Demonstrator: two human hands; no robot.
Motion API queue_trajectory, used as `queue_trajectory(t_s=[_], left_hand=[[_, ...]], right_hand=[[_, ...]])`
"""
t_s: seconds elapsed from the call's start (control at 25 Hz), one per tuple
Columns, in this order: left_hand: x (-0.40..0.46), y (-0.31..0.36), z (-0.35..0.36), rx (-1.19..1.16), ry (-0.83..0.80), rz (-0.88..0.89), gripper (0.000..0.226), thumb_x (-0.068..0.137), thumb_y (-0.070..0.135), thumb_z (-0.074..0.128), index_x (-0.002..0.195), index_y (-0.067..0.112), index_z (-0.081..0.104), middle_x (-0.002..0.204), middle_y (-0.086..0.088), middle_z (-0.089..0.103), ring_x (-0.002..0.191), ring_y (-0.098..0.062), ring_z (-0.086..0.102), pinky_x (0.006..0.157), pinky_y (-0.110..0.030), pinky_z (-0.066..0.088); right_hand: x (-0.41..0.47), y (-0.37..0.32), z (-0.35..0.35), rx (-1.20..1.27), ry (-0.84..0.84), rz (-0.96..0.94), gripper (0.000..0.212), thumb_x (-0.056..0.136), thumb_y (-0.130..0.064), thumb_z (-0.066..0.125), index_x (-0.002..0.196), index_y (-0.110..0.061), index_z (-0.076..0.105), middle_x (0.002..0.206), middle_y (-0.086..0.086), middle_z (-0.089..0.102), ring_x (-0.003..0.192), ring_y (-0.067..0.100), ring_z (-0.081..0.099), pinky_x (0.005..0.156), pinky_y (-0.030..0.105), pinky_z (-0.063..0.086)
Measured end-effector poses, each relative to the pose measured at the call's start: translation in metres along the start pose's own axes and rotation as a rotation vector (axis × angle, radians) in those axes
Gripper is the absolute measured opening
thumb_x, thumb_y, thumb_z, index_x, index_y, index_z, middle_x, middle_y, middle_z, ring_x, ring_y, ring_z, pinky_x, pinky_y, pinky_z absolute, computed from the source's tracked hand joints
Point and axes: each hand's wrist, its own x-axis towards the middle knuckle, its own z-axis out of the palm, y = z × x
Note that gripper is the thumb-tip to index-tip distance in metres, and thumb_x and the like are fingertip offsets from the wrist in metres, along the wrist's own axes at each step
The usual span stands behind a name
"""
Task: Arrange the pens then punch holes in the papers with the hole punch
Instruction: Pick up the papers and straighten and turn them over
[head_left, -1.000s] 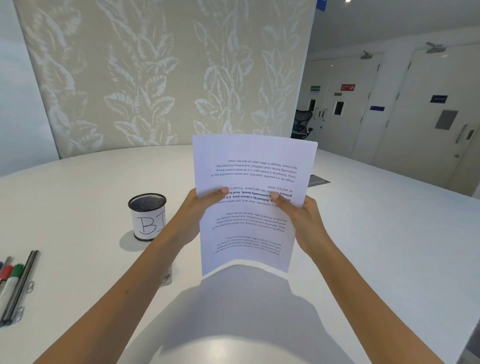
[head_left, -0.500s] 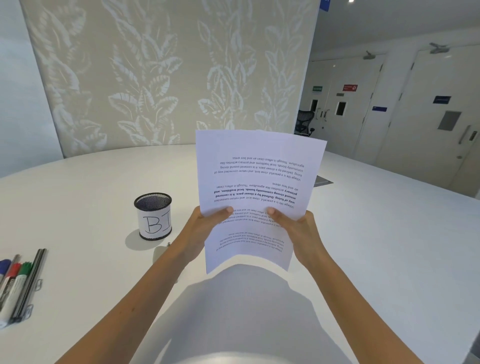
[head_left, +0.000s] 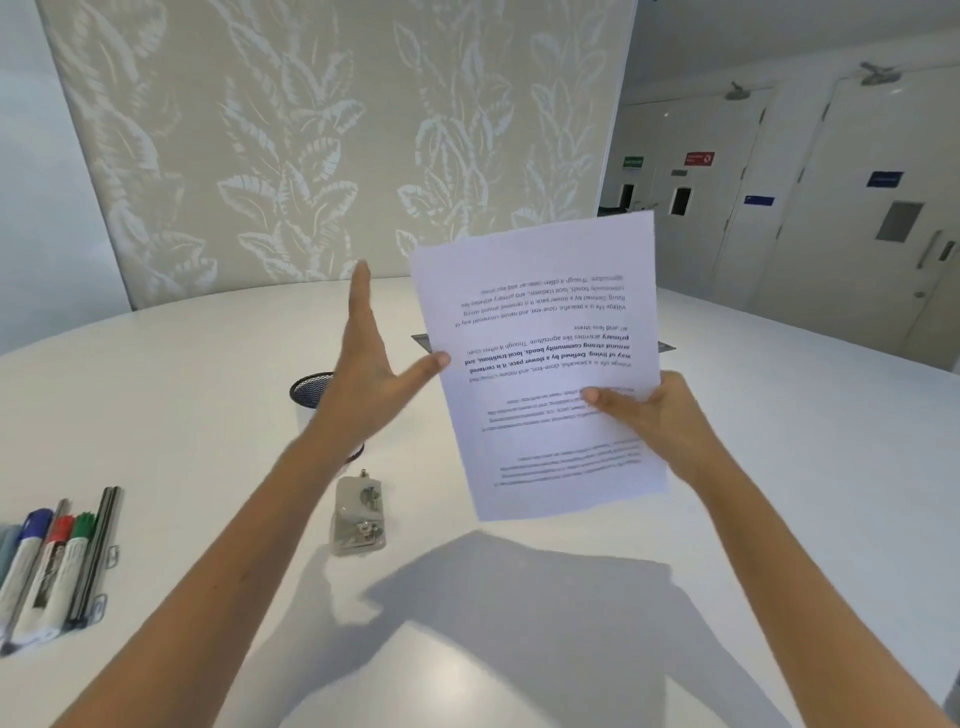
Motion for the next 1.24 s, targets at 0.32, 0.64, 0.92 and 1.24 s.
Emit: queue_trajectory(t_s=[0.32,0.64,0.92,1.24], left_hand=[[0.013,0.027,-0.025,0.043,-0.407,-0.036,0.076,0.071,0.05,0.074,0.137,0.032,0.041,0.14,0.007,0.052,0.126,-0.011,0.051,0.106,-0.038,0.04],[-0.005,0.007,-0.002,-0.082,-0.31,-0.165,0.033,0.081,0.048,0.063,0.079,0.016,0.069,0.077,0.004,0.074,0.069,-0.014,0.067,0.067,-0.032,0.052],[-0.012,-0.012,0.024,-0.343,-0.235,-0.316,0.024,0.079,0.046,0.066,0.095,0.03,0.073,0.103,0.005,0.075,0.098,-0.018,0.068,0.094,-0.047,0.051],[-0.028,-0.017,0.062,-0.216,-0.187,-0.299,0.069,0.076,0.068,0.055,0.084,-0.001,0.058,0.068,-0.003,0.048,0.062,-0.014,0.041,0.063,-0.03,0.031]], right_hand=[[0.013,-0.064,-0.004,-0.818,-0.171,-0.154,0.011,0.073,-0.026,0.078,0.082,-0.021,0.073,0.077,0.007,0.073,0.073,0.021,0.064,0.06,0.032,0.047],[0.029,-0.048,-0.041,-0.777,0.058,-0.302,0.01,0.075,-0.025,0.077,0.082,-0.026,0.07,0.06,-0.02,0.063,0.066,0.004,0.06,0.063,0.018,0.042],[0.041,0.019,-0.079,0.224,0.034,0.083,0.081,0.051,-0.041,0.087,0.122,-0.014,0.056,0.105,0.008,0.073,0.089,0.016,0.071,0.069,0.026,0.057],[0.036,0.077,-0.046,0.312,0.019,0.078,0.061,0.042,-0.041,0.09,0.095,-0.013,0.074,0.102,0.004,0.075,0.092,0.023,0.071,0.079,0.035,0.058]])
